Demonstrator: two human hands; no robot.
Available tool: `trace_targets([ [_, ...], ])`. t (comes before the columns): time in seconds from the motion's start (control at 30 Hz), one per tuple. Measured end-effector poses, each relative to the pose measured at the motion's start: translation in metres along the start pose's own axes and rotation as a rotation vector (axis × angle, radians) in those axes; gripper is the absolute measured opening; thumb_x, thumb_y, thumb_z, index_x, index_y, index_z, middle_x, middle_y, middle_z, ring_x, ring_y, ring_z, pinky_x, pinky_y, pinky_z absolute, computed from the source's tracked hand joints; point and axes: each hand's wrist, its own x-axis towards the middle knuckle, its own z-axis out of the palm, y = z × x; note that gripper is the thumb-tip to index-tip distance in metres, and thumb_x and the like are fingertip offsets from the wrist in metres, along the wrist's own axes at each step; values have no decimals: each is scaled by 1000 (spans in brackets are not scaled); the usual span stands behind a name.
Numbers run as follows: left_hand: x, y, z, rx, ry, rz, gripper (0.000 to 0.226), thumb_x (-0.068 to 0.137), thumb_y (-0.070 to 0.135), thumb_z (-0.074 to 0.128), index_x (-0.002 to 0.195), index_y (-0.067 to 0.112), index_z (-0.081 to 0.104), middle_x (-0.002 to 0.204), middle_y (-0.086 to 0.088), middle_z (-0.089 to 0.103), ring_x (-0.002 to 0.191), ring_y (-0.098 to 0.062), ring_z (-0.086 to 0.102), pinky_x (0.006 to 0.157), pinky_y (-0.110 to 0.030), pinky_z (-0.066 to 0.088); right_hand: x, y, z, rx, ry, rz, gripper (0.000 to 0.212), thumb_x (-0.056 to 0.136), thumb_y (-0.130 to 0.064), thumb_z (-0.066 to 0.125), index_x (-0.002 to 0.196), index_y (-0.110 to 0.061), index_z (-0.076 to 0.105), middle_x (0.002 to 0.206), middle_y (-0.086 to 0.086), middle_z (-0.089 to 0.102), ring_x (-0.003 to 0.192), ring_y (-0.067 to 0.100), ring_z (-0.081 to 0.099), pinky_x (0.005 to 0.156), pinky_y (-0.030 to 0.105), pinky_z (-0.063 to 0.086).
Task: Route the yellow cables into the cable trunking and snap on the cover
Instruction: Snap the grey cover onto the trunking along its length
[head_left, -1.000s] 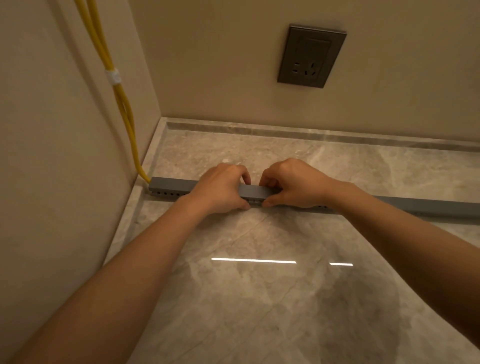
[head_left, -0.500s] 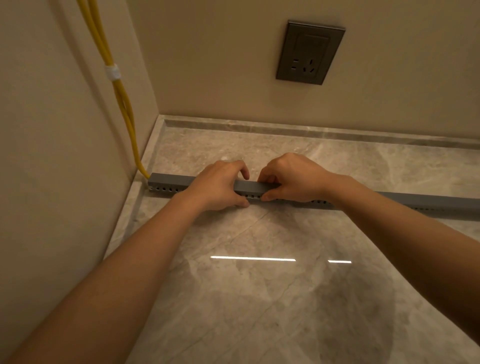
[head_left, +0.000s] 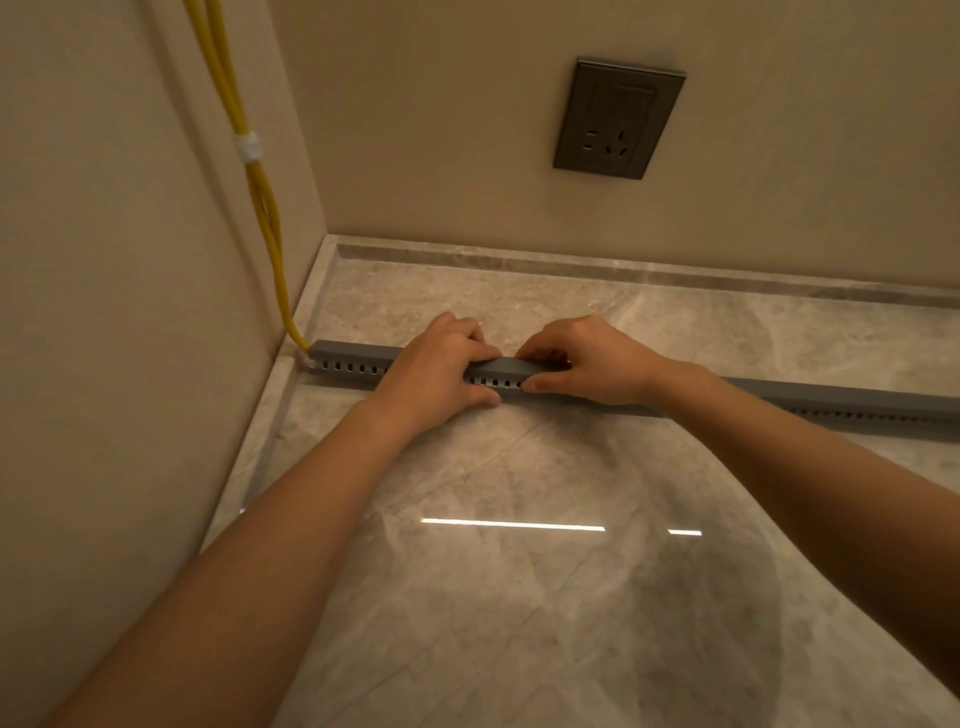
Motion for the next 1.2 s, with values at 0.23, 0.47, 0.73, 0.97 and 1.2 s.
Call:
trace_targets([
  [0.23,-2,1,1,41,-1,-1,43,75,35,73,113,15,66,94,-5,62,93,-19,51,81,-39,45,-1,-3,7,26,93,-6,37,75,-33,75,106,-16,64,94,2,68,79,11,59,73,29,51],
  [0.47,-2,0,4,40,24,-21,40,73,38,74,106,17,69,88,-5,65,89,-18,51,79,-40,45,6,-3,4,-59,52,-36,25,77,-34,72,94,-16,67,87,0,69,72,10,58,67,30,50],
  [0.73,-1,-4,0,196,-8,92,47,81,46,62,117,15,62,108,-2,54,104,-18,41,80,-37,46,-7,1,10,-120,104,-77,38,84,-37,64,116,-17,61,96,2,65,86,18,57,72,37,49],
  [0.97,8,-8,-4,387,-68,160,47,87,52,48,116,16,58,101,2,41,93,-13,32,76,-27,29,-36,19,19,-376,228,-53,50,78,-19,65,126,-15,52,114,8,59,99,25,53,73,36,48],
  [1.2,23,-4,-10,509,-131,206,46,90,49,47,115,11,55,106,-7,54,98,-22,46,78,-31,35,-26,20,10,-426,162,52,40,79,-23,62,119,-20,55,102,2,61,88,22,55,65,35,48],
])
